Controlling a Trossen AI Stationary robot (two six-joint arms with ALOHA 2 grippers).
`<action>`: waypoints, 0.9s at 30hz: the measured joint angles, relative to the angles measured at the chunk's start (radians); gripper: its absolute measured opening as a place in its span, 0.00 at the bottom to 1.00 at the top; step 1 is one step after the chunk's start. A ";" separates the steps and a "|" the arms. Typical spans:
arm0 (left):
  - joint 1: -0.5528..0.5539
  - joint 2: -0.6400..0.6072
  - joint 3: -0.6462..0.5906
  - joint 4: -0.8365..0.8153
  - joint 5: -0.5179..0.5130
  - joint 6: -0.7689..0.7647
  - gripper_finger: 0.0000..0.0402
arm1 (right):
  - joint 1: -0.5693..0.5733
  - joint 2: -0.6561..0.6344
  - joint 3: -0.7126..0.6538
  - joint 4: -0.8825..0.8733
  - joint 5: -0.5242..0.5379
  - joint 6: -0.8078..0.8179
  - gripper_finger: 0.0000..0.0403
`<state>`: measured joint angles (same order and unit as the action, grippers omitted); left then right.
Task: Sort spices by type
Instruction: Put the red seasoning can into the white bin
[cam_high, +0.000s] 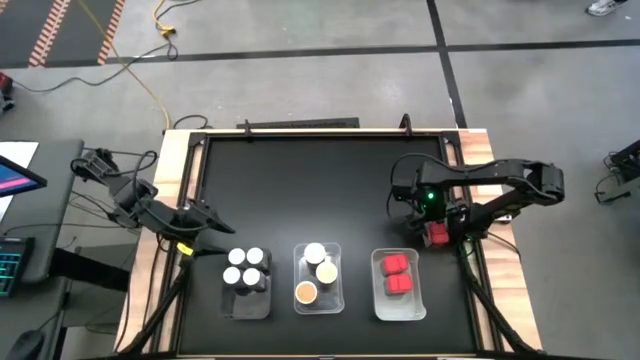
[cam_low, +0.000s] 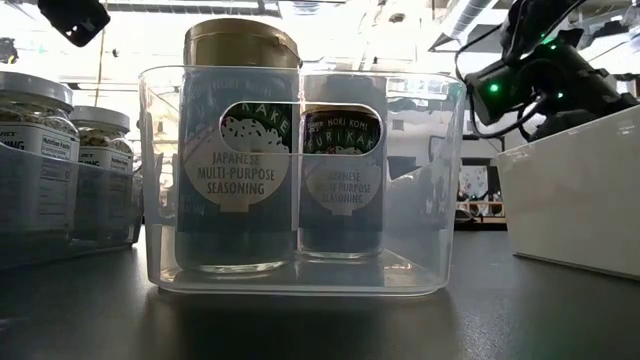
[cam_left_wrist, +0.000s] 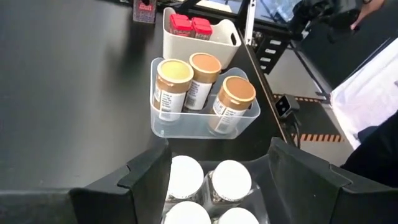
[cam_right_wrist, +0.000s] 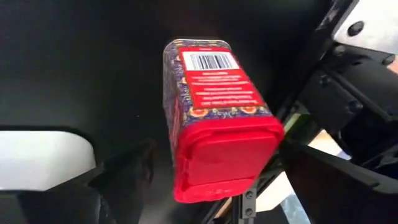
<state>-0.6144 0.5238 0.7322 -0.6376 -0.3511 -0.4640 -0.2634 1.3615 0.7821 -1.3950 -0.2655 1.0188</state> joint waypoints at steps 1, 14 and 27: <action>0.000 0.007 0.000 0.002 -0.001 0.000 0.64 | 0.000 -0.001 0.002 0.002 0.000 -0.001 0.93; 0.000 0.041 0.000 0.001 -0.005 -0.019 0.64 | -0.010 -0.001 -0.043 0.055 -0.018 0.026 0.88; 0.000 0.041 0.000 0.000 -0.005 -0.012 0.64 | -0.008 -0.001 -0.043 0.054 -0.018 0.022 0.71</action>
<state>-0.6144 0.5644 0.7322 -0.6376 -0.3557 -0.4763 -0.2710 1.3609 0.7391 -1.3406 -0.2832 1.0412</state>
